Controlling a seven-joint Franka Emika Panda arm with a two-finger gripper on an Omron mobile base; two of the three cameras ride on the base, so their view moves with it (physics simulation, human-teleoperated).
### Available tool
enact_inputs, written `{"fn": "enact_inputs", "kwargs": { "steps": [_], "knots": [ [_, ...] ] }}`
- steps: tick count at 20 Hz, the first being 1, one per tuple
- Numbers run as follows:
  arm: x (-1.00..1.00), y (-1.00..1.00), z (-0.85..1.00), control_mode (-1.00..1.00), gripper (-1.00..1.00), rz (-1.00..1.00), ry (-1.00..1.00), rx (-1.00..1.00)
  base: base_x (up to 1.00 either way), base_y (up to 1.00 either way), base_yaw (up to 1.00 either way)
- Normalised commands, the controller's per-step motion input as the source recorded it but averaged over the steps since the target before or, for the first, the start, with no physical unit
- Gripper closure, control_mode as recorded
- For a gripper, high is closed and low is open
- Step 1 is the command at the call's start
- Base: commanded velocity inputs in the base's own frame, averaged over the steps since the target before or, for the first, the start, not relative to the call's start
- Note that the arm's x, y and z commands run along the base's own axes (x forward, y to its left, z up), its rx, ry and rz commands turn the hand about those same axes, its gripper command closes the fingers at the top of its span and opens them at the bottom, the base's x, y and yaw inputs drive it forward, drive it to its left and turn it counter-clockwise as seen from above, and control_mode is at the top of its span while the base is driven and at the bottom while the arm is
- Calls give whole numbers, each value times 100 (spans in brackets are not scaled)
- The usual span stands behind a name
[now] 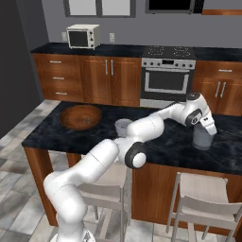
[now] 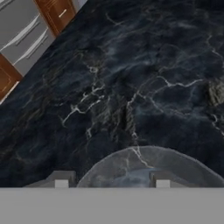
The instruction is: There are four ice cubes in the ice bowl. Place two ice cubes in each glass of water.
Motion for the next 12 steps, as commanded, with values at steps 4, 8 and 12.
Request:
{"fn": "enact_inputs", "kwargs": {
  "steps": [4, 8, 12],
  "knots": [
    [-35, 33, 0, -100, -100, 3, 0, 0, 0, 0, 0],
    [-21, 20, 14, -100, -100, 3, 0, 0, 0, 0, 0],
    [-72, 43, 28, -100, -100, 13, -5, 0, 0, 0, 0]
  ]
}}
